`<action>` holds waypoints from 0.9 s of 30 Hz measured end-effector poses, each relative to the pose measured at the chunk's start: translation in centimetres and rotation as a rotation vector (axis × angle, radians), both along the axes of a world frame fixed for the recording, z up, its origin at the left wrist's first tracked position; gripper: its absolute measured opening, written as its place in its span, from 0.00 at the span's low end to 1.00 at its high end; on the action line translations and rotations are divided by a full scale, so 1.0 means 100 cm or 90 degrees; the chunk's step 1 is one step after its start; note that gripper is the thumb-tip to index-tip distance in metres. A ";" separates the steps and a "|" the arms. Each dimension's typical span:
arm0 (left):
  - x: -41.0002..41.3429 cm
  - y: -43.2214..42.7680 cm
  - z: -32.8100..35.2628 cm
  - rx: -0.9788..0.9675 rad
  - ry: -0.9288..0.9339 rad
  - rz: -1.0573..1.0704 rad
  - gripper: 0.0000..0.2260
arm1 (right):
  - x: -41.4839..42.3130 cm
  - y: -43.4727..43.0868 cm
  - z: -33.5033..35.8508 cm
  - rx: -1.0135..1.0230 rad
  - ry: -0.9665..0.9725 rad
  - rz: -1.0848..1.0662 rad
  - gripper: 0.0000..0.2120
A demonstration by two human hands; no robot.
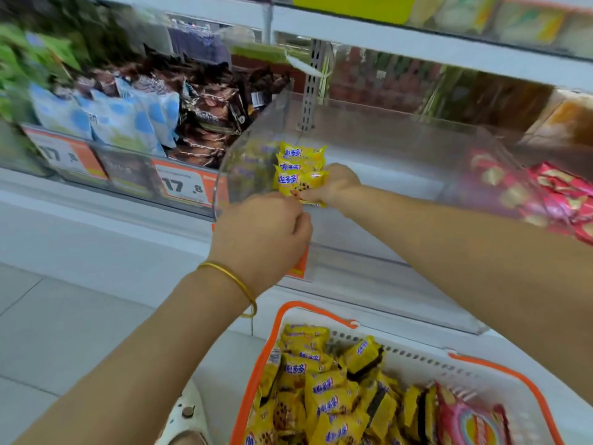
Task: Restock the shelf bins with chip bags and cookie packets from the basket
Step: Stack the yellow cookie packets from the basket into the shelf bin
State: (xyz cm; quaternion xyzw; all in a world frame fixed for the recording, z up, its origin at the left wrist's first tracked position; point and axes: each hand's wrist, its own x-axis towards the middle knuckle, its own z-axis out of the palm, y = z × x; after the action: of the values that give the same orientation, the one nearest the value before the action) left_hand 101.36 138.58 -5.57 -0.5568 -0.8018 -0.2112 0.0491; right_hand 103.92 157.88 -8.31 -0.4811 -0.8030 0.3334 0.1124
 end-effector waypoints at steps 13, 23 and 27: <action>0.001 0.000 0.000 0.045 -0.014 0.006 0.14 | -0.011 0.001 -0.001 -0.201 0.092 -0.062 0.14; 0.013 -0.019 0.002 0.315 0.035 -0.163 0.14 | 0.044 -0.045 0.066 0.017 0.074 0.057 0.16; 0.051 -0.047 -0.010 0.221 -0.073 -0.181 0.10 | 0.152 -0.123 0.094 0.060 0.164 0.200 0.12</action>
State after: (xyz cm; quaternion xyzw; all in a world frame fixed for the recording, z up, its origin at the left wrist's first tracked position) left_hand 106.41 133.87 -6.55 -0.6344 -0.6684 -0.3823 0.0682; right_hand 119.17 145.58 1.10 -0.2978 -0.8617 0.3677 0.1830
